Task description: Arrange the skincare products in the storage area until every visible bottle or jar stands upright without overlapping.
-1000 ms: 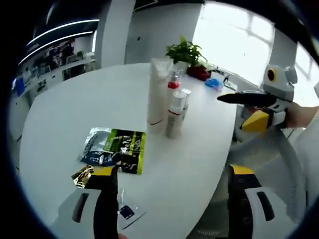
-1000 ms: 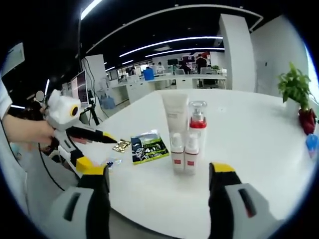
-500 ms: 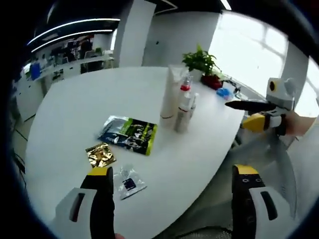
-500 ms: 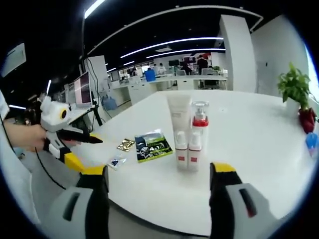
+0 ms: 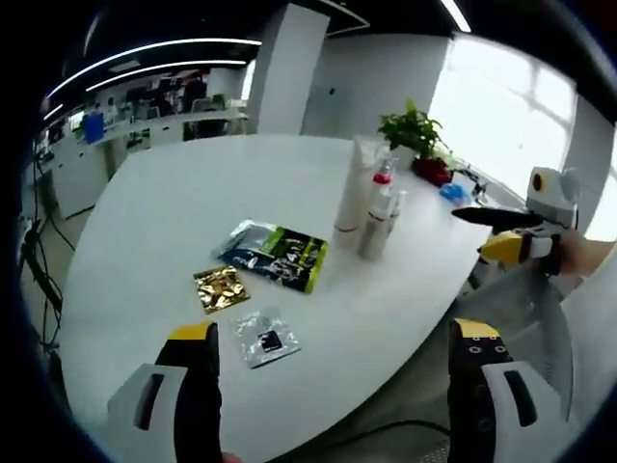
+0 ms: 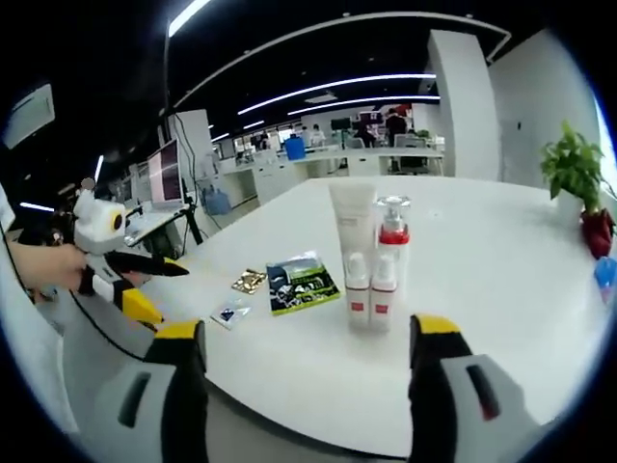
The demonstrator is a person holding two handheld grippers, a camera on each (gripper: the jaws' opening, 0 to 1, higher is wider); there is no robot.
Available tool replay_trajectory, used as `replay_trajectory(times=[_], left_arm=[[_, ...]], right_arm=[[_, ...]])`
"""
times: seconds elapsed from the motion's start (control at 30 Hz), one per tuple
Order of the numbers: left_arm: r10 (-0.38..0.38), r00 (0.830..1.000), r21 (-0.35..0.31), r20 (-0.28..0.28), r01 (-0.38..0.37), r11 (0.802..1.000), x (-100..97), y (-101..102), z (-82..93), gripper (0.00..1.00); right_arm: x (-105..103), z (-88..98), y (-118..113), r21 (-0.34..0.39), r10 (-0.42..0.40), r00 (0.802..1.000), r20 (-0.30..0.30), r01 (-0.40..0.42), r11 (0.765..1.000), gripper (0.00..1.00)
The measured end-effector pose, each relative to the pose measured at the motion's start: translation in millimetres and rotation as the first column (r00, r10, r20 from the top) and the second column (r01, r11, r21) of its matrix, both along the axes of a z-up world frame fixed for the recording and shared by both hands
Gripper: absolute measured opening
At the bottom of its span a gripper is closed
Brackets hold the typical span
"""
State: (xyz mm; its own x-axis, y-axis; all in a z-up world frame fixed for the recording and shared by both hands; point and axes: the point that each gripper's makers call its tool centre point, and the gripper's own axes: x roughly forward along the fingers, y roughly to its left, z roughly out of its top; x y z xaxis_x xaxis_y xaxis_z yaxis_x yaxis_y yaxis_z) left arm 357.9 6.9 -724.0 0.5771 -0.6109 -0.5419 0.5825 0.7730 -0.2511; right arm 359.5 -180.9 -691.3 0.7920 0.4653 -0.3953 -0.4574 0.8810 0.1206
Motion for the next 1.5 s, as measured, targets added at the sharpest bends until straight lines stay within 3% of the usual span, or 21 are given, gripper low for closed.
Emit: replay_trajectory(times=[0.33, 0.57, 0.97, 1.1, 1.3, 1.5], left_arm=[[0.010, 1.000, -0.004, -0.018, -0.010, 1.000, 9.2, -4.5, 1.0, 0.97], [0.124, 0.990, -0.028, -0.068, -0.126, 0.992, 35.2, -18.1, -1.5, 0.97], [0.195, 0.973, 0.039, -0.123, -0.192, 0.981, 80.5, -43.4, -23.3, 0.97], [0.254, 0.955, 0.056, -0.154, -0.248, 0.967, 102.1, -50.6, -35.0, 0.97], [0.355, 0.919, 0.114, -0.170, -0.340, 0.934, 135.3, -54.6, -50.4, 0.97], [0.438, 0.881, 0.179, -0.181, -0.408, 0.895, 156.4, -53.5, -65.5, 0.97]], right_arm=[[-0.5, -1.1, 0.3, 0.002, 0.003, 1.000, -0.007, -0.003, 1.000, 0.88], [-1.1, -1.4, 1.8, -0.002, 0.013, 1.000, -0.006, -0.013, 1.000, 0.88], [-1.3, -2.3, 3.6, -0.015, 0.030, 1.000, -0.003, -0.030, 0.999, 0.87], [-1.0, -2.7, 2.6, -0.013, 0.025, 1.000, -0.006, -0.025, 1.000, 0.87], [-0.3, -4.0, 1.2, -0.018, 0.023, 1.000, -0.008, -0.023, 1.000, 0.87], [0.2, -6.2, -0.9, -0.042, 0.020, 1.000, -0.003, -0.020, 0.999, 0.87]])
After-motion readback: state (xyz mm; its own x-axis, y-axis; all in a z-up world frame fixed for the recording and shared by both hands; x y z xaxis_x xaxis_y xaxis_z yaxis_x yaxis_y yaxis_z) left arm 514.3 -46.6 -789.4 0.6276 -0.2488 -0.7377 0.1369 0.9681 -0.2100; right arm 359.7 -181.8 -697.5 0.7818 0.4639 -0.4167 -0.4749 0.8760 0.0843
